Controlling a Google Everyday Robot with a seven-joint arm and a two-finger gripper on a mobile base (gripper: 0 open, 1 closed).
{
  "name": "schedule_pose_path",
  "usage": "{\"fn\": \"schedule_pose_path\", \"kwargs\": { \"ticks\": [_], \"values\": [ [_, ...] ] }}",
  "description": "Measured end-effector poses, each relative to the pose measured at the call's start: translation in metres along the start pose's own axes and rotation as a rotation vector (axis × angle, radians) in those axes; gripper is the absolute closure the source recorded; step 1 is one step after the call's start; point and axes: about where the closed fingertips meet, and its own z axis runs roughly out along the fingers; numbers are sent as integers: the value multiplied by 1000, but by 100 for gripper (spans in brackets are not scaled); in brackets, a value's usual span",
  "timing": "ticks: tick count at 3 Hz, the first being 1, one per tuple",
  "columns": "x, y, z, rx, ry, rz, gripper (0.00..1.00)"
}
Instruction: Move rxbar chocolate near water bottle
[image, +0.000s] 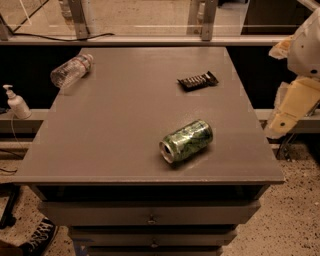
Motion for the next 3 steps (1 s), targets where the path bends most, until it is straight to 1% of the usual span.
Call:
{"fn": "schedule_pose_path", "kwargs": {
  "ticks": [1,2,3],
  "values": [
    [-12,-49,25,36,-151,71,0],
    [-33,-108,61,29,-307,161,0],
    [-56,-145,108,-14,-414,261,0]
  ]
}}
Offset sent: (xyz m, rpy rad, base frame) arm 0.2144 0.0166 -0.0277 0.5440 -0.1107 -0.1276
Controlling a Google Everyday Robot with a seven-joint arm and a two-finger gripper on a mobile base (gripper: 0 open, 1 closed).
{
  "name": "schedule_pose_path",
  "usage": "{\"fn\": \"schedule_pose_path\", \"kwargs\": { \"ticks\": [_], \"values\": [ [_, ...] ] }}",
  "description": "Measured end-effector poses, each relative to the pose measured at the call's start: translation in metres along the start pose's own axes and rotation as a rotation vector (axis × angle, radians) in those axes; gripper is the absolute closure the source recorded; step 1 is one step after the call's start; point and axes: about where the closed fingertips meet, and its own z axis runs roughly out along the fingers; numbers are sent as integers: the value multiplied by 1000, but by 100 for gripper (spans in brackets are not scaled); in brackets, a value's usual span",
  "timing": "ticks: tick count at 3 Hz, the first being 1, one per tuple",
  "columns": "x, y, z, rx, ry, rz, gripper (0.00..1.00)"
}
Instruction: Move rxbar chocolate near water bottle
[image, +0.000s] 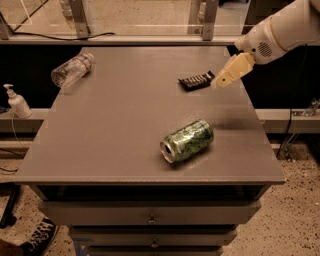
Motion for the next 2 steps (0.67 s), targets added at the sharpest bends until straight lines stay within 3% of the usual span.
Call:
{"fn": "schedule_pose_path", "kwargs": {
  "ticks": [1,2],
  "values": [
    [-2,-17,46,-33,-76,98,0],
    [-11,-22,78,-39,-115,104,0]
  ]
}}
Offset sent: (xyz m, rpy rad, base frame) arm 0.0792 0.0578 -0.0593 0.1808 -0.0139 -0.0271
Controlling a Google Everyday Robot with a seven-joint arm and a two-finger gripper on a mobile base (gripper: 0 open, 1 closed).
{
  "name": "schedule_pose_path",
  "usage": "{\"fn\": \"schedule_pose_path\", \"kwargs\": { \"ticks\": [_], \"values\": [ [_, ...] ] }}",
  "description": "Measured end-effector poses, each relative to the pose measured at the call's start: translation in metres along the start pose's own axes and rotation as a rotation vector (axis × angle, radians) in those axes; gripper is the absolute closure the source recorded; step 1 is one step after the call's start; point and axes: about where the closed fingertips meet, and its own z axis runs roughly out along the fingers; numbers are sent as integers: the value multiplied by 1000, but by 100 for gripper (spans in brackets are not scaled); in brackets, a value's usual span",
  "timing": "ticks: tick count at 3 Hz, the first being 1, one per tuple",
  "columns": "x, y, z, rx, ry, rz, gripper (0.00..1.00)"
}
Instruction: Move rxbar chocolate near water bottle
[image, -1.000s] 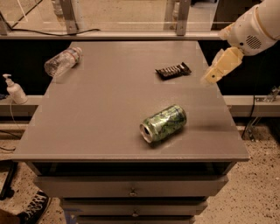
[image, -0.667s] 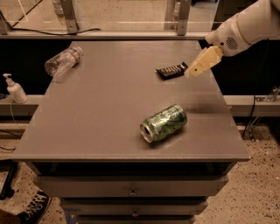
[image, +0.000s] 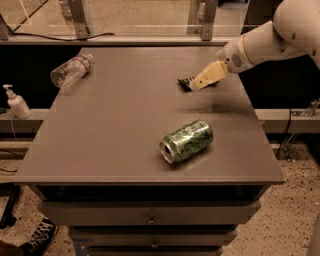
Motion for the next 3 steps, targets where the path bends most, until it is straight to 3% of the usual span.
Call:
{"fn": "schedule_pose_path", "kwargs": {
  "ticks": [2,3],
  "values": [
    [7,-8,32,37,31,-110,0],
    [19,-15,35,55,55,-120,0]
  ]
}}
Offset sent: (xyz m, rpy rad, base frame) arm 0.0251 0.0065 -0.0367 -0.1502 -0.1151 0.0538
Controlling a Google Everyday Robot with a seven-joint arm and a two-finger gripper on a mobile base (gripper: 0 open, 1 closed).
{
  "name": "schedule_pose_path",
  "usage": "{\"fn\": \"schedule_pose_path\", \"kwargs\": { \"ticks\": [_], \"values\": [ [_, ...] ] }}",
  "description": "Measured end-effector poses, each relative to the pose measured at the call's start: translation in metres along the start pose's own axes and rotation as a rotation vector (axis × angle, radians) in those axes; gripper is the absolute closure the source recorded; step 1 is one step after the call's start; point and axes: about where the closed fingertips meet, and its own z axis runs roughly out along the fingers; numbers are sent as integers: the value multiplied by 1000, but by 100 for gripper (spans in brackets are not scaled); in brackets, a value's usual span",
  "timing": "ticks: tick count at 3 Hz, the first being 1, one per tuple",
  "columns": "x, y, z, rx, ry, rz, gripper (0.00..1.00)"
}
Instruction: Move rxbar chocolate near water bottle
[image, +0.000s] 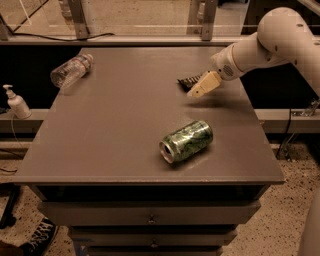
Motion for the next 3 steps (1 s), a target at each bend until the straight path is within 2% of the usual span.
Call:
{"fn": "schedule_pose_path", "kwargs": {
  "ticks": [1,3],
  "values": [
    [6,-3,4,-5,10,24,14],
    [10,-5,7,-24,30,57,61]
  ]
}}
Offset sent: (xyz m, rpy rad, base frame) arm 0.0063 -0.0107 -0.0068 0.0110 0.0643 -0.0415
